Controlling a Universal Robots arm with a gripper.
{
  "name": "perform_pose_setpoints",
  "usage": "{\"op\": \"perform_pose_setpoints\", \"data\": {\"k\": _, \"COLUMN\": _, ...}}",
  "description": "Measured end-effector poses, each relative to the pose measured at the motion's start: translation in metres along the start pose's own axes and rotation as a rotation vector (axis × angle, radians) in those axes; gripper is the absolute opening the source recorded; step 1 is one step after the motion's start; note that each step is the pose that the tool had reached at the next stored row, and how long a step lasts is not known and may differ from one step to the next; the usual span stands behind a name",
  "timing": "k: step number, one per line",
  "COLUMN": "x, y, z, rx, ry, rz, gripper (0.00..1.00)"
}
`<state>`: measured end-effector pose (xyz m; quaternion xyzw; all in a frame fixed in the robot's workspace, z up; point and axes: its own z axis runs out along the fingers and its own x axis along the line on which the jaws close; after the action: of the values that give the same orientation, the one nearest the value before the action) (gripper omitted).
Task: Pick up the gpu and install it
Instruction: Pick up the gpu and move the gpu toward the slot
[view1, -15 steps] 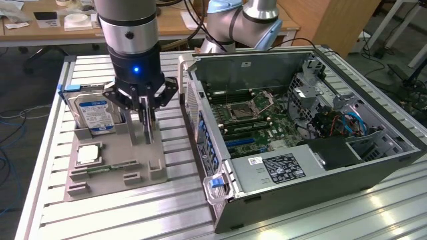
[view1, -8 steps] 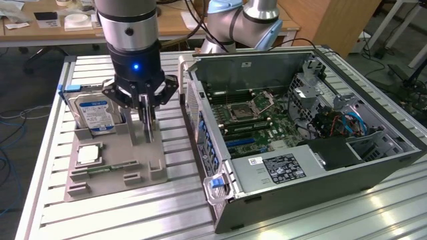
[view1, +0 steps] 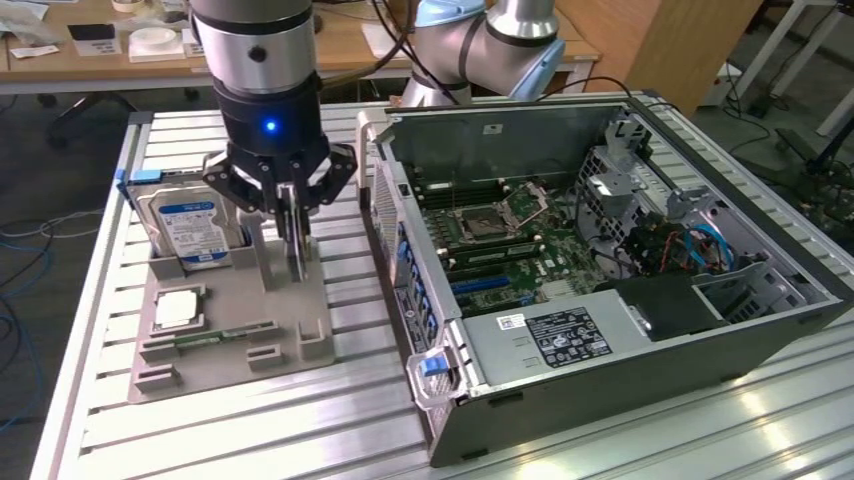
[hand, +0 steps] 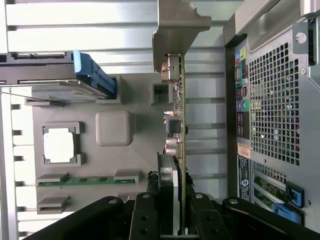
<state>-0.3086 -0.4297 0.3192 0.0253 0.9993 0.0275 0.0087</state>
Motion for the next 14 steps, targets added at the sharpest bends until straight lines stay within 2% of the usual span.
{"op": "perform_pose_setpoints", "data": {"k": 14, "x": -0.0002, "y": 0.0006, "z": -0.0110, "rx": 0.0001, "ry": 0.0013, "rz": 0.000, "gripper": 0.28}}
